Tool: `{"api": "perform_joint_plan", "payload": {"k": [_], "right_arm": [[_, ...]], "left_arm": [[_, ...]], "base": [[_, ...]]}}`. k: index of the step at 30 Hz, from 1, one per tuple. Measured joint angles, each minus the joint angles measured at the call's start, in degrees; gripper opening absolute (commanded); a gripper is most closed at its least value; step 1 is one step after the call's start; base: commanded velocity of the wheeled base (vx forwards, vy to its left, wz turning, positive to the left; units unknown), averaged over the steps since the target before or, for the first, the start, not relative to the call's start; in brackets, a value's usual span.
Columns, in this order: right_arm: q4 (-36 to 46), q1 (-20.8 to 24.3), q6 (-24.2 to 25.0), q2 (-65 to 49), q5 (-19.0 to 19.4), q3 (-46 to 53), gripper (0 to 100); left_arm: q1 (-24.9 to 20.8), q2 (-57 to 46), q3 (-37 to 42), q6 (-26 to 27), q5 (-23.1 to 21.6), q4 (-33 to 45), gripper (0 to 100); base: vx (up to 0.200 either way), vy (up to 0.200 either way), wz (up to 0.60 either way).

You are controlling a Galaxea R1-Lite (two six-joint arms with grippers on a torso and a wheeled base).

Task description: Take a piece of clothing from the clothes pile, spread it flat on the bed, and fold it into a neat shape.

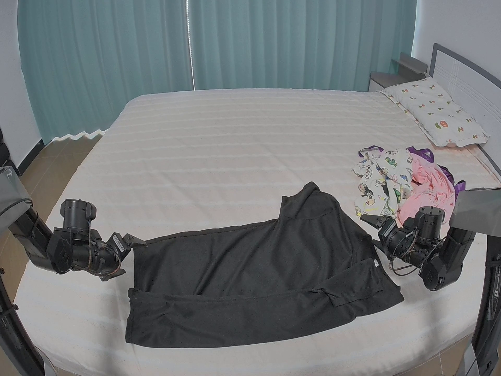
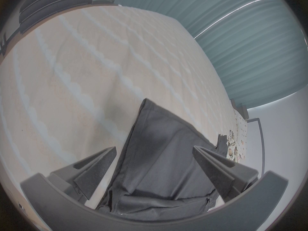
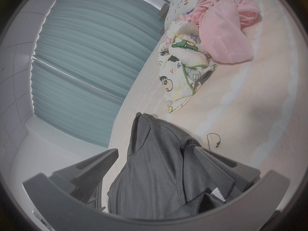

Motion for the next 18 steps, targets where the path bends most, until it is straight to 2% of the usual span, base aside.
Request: {"api": "perform_joint_plan", "payload": {"k": [7,18], "right_arm": [[0.0,0.17,-0.11,0.02,-0.05,0.15,100],[-0.05,0.94,-0.34,0.48,-0.09,0.26,100]], "left_arm": [[-0.11,1.06,-4.18,0.04,0.49,-0.38,100],[-0.11,9.76,-12.92,1.21,0.79,-3.72,100]], "base": [[0.0,0.0,0.0],[0.0,0.0,0.0]]}}
